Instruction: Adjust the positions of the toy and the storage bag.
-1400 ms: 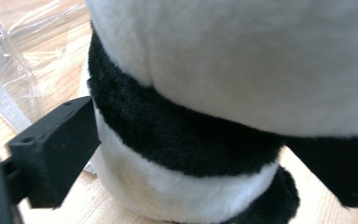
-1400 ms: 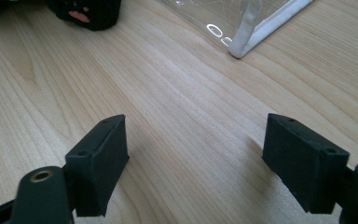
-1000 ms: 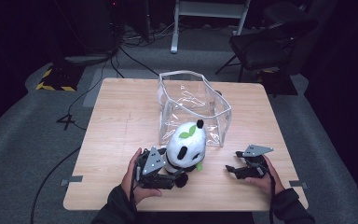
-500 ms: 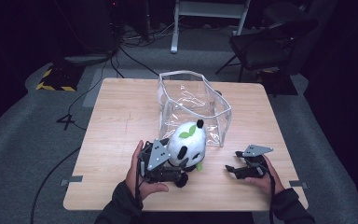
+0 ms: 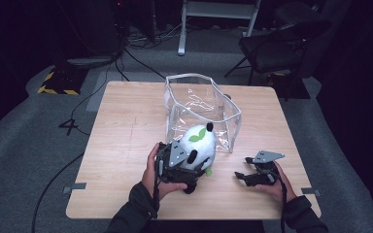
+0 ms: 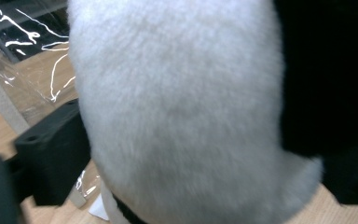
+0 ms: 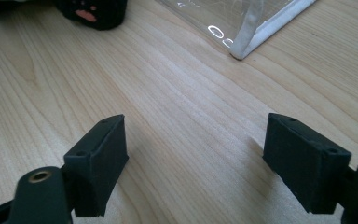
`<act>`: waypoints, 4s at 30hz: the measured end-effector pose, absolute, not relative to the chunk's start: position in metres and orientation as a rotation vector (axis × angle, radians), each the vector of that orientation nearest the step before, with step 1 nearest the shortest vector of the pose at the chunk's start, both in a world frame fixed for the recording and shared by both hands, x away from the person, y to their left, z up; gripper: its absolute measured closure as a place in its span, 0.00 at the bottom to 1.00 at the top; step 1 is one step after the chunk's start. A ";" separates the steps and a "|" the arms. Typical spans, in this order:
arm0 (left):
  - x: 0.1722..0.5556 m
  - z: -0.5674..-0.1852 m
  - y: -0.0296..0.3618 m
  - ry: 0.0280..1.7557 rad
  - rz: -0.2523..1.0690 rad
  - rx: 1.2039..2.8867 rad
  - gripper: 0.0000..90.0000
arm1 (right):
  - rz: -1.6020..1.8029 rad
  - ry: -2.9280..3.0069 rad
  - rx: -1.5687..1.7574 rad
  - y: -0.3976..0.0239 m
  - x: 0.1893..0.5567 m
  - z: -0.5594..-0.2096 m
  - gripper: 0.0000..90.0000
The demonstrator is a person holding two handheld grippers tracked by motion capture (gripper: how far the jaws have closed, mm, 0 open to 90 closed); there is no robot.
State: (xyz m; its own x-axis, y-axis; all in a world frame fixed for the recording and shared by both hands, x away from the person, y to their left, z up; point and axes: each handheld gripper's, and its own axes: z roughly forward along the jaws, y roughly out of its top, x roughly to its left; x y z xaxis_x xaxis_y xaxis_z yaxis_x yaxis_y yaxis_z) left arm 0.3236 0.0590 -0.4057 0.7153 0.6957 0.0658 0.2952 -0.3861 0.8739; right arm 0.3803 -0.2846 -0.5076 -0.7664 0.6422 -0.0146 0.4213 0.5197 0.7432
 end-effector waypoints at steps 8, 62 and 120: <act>0.321 -0.405 0.071 0.731 0.530 1.982 0.31 | 1.098 2.476 0.886 -0.285 0.380 -0.508 0.24; 0.301 -0.417 0.211 0.947 0.651 1.853 0.32 | 1.136 2.131 0.904 -0.219 0.447 -0.319 0.40; 0.345 -0.423 0.195 0.952 0.658 1.802 0.33 | 1.142 2.199 0.930 -0.272 0.370 -0.323 0.59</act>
State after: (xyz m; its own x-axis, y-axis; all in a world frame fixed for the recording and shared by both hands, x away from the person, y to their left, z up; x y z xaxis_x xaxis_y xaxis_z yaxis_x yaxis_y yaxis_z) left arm 0.3446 0.1945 -0.4233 0.5501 0.8348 0.0239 0.3178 -0.2357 0.9184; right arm 0.3697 -0.2722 -0.3229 -0.6477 0.7539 -0.1097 0.3438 0.4177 0.8410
